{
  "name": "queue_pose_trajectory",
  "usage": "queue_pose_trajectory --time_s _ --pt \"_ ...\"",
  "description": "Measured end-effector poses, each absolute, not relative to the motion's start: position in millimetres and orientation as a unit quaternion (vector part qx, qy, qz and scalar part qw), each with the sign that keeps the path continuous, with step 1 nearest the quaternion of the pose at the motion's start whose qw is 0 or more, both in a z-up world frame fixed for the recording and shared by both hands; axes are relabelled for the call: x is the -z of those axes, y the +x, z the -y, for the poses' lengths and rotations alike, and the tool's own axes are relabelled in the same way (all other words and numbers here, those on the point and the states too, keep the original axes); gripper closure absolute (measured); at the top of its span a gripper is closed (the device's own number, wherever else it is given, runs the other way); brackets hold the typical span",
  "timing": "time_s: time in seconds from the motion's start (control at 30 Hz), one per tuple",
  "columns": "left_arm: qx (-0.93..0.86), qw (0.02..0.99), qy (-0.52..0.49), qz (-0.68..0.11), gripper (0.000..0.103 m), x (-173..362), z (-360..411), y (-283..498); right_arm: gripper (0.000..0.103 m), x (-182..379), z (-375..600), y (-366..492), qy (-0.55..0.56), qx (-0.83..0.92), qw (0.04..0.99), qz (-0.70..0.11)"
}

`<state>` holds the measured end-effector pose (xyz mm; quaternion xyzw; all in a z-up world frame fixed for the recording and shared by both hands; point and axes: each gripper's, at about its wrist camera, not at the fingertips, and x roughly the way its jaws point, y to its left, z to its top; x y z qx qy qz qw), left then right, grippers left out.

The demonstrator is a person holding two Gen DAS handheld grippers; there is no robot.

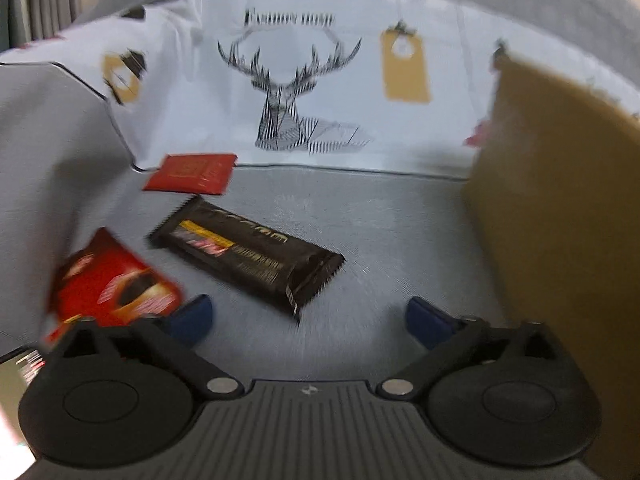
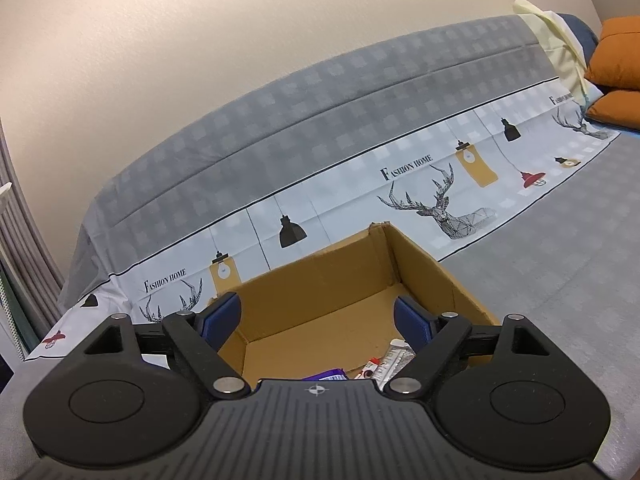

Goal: Organize snacks

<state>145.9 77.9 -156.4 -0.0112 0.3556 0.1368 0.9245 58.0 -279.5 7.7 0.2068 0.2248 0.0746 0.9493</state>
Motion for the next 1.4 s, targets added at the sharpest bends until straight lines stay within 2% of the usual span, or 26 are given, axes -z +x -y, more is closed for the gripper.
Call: queue_pose_trajectory --time_s 0.17,0.6,1.4 --pt "-0.163 0.926 -0.008 -0.34 0.0 157.1 -79.9 176.5 0.017 -7.7 276.7 61.2 0.2 -0.074 0.951 -0.225" --pt "-0.152 0.932 -0.009 -0.328 0.0 158.2 -80.5 160.0 0.017 -8.9 270.5 59.4 0.192 -0.084 0.955 -0.212" --pt "-0.152 0.932 -0.01 -0.329 0.0 157.7 -80.1 159.6 0.017 -2.5 298.2 51.6 0.263 -0.063 0.944 -0.191"
